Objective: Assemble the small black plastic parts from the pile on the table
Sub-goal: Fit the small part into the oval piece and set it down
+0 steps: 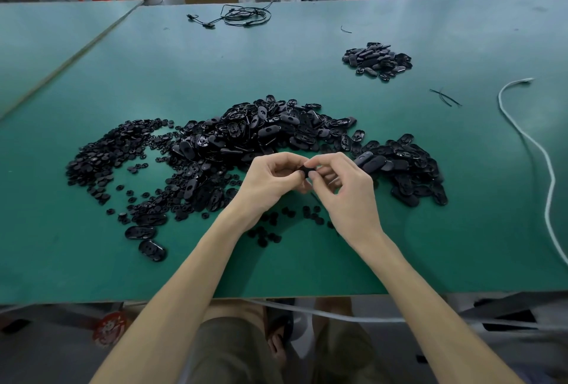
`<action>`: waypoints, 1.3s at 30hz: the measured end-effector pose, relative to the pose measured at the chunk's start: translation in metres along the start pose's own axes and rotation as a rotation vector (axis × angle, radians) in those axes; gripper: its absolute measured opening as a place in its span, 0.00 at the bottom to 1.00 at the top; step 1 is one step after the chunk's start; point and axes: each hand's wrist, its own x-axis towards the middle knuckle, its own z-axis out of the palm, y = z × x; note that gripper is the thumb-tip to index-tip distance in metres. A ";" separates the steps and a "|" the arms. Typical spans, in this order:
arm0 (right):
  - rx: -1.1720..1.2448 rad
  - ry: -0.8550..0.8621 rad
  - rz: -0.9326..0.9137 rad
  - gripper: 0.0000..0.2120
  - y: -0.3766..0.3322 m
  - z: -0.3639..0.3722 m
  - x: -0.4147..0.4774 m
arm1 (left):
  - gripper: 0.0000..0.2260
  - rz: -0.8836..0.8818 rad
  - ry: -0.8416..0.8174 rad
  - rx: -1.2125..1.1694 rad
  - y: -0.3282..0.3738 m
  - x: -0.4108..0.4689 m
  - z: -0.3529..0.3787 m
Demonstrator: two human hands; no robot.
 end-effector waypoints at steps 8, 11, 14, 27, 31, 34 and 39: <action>-0.030 -0.022 -0.015 0.09 0.000 0.000 -0.001 | 0.10 0.019 0.027 0.021 0.002 -0.002 0.003; -0.039 -0.025 -0.018 0.08 0.000 0.000 -0.001 | 0.10 0.026 0.028 0.026 0.002 -0.002 0.004; -0.042 -0.022 -0.019 0.08 0.000 0.000 -0.001 | 0.10 0.020 0.027 0.019 0.001 -0.002 0.003; 0.035 0.060 0.077 0.09 -0.002 -0.004 0.002 | 0.11 0.018 -0.050 -0.100 0.000 -0.002 -0.001; 0.057 0.050 0.087 0.10 -0.001 -0.004 0.002 | 0.10 0.019 -0.049 -0.076 0.000 -0.002 -0.001; 0.062 0.042 0.087 0.10 -0.001 -0.004 0.002 | 0.10 0.019 -0.040 -0.056 0.000 -0.002 -0.001; 0.054 0.039 0.084 0.10 -0.001 -0.004 0.003 | 0.10 0.019 -0.037 -0.041 0.001 -0.003 -0.001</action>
